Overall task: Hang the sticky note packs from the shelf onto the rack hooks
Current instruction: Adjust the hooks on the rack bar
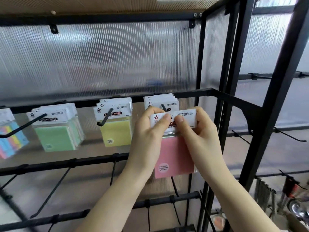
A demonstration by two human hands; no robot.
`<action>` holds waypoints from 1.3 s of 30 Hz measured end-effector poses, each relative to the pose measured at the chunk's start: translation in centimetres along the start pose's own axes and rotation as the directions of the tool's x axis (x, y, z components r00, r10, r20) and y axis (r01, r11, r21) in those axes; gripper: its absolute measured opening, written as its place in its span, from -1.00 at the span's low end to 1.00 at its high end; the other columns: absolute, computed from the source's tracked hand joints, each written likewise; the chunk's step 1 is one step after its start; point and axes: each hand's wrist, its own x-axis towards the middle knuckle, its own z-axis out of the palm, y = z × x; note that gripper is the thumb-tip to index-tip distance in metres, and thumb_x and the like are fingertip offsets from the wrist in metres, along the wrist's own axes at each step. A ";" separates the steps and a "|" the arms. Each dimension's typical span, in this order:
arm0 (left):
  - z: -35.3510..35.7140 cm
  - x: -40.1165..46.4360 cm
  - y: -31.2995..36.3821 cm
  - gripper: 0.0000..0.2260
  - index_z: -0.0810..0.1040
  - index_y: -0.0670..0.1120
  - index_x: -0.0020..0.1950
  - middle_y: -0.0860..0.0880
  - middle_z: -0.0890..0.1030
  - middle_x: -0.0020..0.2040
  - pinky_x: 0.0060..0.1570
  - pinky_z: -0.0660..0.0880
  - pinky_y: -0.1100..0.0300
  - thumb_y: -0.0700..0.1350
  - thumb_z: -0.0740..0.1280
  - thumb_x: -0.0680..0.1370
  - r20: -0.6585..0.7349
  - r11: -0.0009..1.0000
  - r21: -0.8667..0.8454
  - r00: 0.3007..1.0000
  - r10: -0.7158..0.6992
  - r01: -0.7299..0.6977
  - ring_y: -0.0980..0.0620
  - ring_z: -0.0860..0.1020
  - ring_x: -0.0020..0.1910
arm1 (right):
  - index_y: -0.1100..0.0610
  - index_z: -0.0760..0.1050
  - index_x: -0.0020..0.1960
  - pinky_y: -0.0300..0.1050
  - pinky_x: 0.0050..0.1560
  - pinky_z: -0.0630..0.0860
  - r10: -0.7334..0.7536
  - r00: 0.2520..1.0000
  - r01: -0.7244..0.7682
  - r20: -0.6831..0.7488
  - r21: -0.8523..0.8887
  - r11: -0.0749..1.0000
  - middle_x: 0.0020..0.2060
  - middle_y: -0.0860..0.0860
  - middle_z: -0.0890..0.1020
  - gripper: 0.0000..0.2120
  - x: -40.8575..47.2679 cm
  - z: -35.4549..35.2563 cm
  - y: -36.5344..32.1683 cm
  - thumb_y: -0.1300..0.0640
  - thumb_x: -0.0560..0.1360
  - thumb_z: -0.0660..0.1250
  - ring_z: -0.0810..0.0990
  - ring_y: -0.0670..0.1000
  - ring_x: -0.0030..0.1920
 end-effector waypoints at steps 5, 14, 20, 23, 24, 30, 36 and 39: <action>-0.3 0.0 0.0 -0.96 0.56 0.17 -0.24 0.01 0.63 -0.14 0.04 0.45 -0.04 0.03 0.33 0.40 0.002 0.999 0.007 0.999 -0.034 0.034 -0.05 0.58 -0.07 | 0.02 0.45 -0.14 -0.45 -0.30 0.37 -0.029 0.999 0.029 0.018 -0.017 0.999 -0.32 -0.21 0.60 -0.85 0.1 0.0 -0.3 0.23 0.55 0.31 0.52 -0.27 -0.33; -0.4 0.0 0.0 -0.97 0.51 0.11 -0.17 -0.11 0.61 -0.13 -0.05 0.44 -0.06 0.02 0.29 0.44 0.055 0.996 0.086 0.998 0.021 -0.026 -0.14 0.56 -0.11 | 0.01 0.44 -0.13 -0.44 -0.31 0.39 -0.018 1.000 0.018 0.002 0.013 1.000 -0.35 -0.22 0.59 -0.81 0.1 0.2 -0.2 0.28 0.55 0.29 0.53 -0.24 -0.34; -0.2 0.0 -0.2 -0.97 0.51 0.10 -0.17 -0.09 0.61 -0.09 0.09 0.45 -0.14 0.00 0.28 0.45 0.039 0.993 0.108 0.998 0.042 -0.046 -0.18 0.57 0.01 | 0.05 0.43 -0.09 -0.43 -0.31 0.38 -0.004 1.000 0.002 0.030 0.039 0.999 -0.39 -0.19 0.56 -0.85 0.1 0.0 -0.1 0.28 0.56 0.28 0.49 -0.24 -0.37; -0.2 0.2 -0.1 -0.96 0.54 0.10 -0.22 -0.22 0.62 -0.03 0.14 0.43 -0.24 -0.02 0.31 0.42 0.011 1.000 0.019 1.000 -0.014 0.014 -0.29 0.57 0.04 | 0.09 0.42 -0.06 -0.46 -0.33 0.35 -0.017 0.999 0.015 0.040 0.045 0.999 -0.41 -0.21 0.55 -0.87 0.1 -0.1 -0.1 0.30 0.56 0.26 0.47 -0.25 -0.39; -0.1 0.3 -0.1 -0.96 0.55 0.10 -0.23 -0.23 0.62 -0.02 0.14 0.42 -0.25 -0.03 0.32 0.41 0.002 1.000 0.001 1.000 -0.030 0.030 -0.30 0.57 0.04 | 0.09 0.42 -0.05 -0.47 -0.34 0.35 -0.018 0.999 0.016 0.045 0.043 0.999 -0.41 -0.23 0.55 -0.87 0.1 -0.2 -0.1 0.31 0.57 0.26 0.47 -0.26 -0.40; -0.4 0.9 -1.8 -0.92 0.54 0.05 -0.15 0.14 0.59 -0.18 0.14 0.41 -0.05 -0.12 0.37 0.52 -0.037 0.998 0.052 0.999 -0.016 0.018 -0.11 0.55 0.00 | 0.06 0.43 -0.07 -0.48 -0.29 0.37 0.025 0.998 -0.025 0.060 0.000 1.000 -0.34 -0.28 0.58 -0.86 0.3 -0.3 1.0 0.29 0.57 0.27 0.50 -0.30 -0.33; -0.9 1.1 -4.2 -0.75 0.40 0.03 0.08 0.07 0.49 0.04 0.02 0.36 0.47 -0.14 0.41 0.50 -0.208 0.916 0.373 0.949 0.238 -0.148 0.21 0.46 0.03 | -0.02 0.38 0.13 -0.31 0.05 0.46 0.008 0.998 -0.015 -0.064 -0.116 0.993 0.00 -0.18 0.53 -0.68 1.1 -0.2 2.6 0.27 0.50 0.37 0.55 -0.17 0.05; -1.1 1.4 -5.9 -0.68 0.40 -0.14 0.12 -0.01 0.42 0.03 0.02 0.34 0.47 -0.30 0.43 0.45 -0.290 0.815 0.539 0.862 0.416 -0.212 0.14 0.41 -0.01 | -0.01 0.29 0.27 -0.20 0.23 0.42 0.017 0.995 -0.037 -0.098 -0.206 0.978 0.16 -0.08 0.46 -0.55 1.5 -0.3 3.8 0.27 0.49 0.38 0.46 -0.15 0.19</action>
